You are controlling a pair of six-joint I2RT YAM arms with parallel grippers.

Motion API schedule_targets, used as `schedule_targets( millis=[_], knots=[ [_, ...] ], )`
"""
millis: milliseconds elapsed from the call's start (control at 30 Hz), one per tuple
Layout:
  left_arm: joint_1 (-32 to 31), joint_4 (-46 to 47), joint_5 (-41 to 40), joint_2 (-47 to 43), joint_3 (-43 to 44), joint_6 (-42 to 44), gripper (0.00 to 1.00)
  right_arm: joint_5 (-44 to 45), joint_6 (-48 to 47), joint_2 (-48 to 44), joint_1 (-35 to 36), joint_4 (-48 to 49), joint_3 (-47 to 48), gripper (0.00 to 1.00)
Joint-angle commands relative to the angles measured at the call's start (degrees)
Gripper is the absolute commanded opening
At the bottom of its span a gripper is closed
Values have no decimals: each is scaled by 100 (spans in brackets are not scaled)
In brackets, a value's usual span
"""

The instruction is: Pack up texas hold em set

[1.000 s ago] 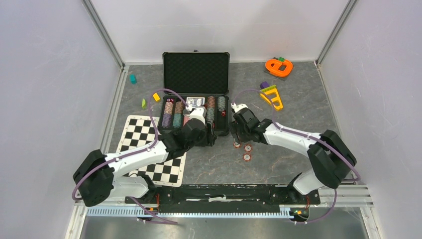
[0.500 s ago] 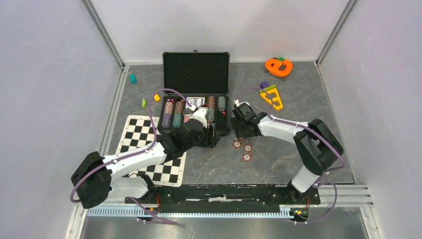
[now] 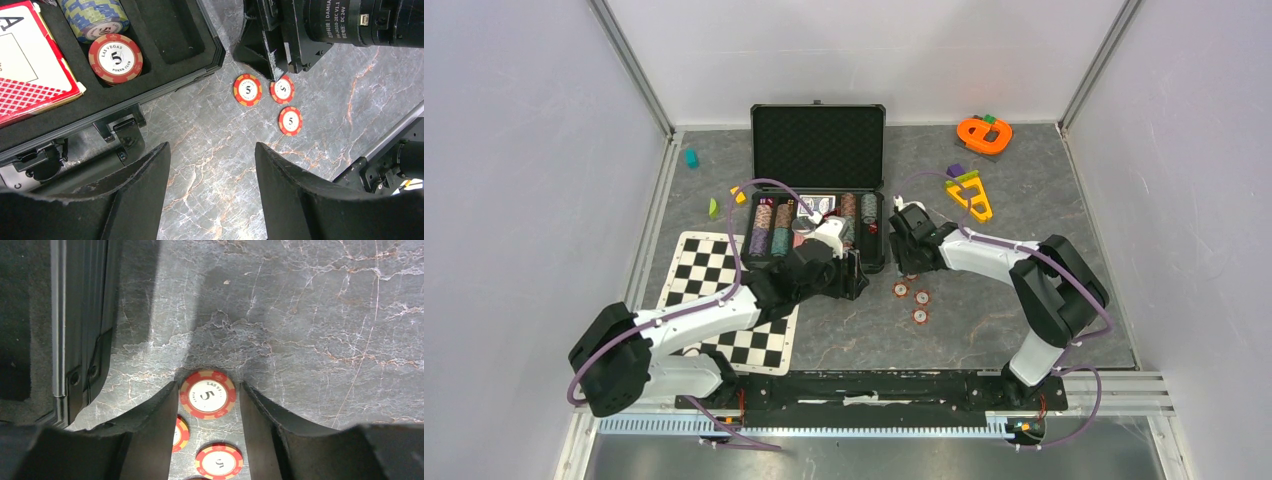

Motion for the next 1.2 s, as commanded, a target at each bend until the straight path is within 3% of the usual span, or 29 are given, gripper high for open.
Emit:
schedule_targets(
  millis=[0,233,500,600,767,1167],
  knots=[
    [-9,284,163,76,149,224,69,-107,188,116,-93,-29,-90,52],
    [-9,206,228,220,315,253,70,-313,208,-118,-190,39,-220,48],
    [-9,209,204,242,364,213,70,-361,104,-577,-194,-180,-88,51],
    [-8,211,208,278,402,213,70,-354,64,-625,-199,-266,-67,58],
    [-9,201,227,346,465,213,71,-377,4,-457,-194,-273,-102,79],
    [-9,202,192,387,442,222,71,-117,186,42,-199,-546,36,64]
  ],
)
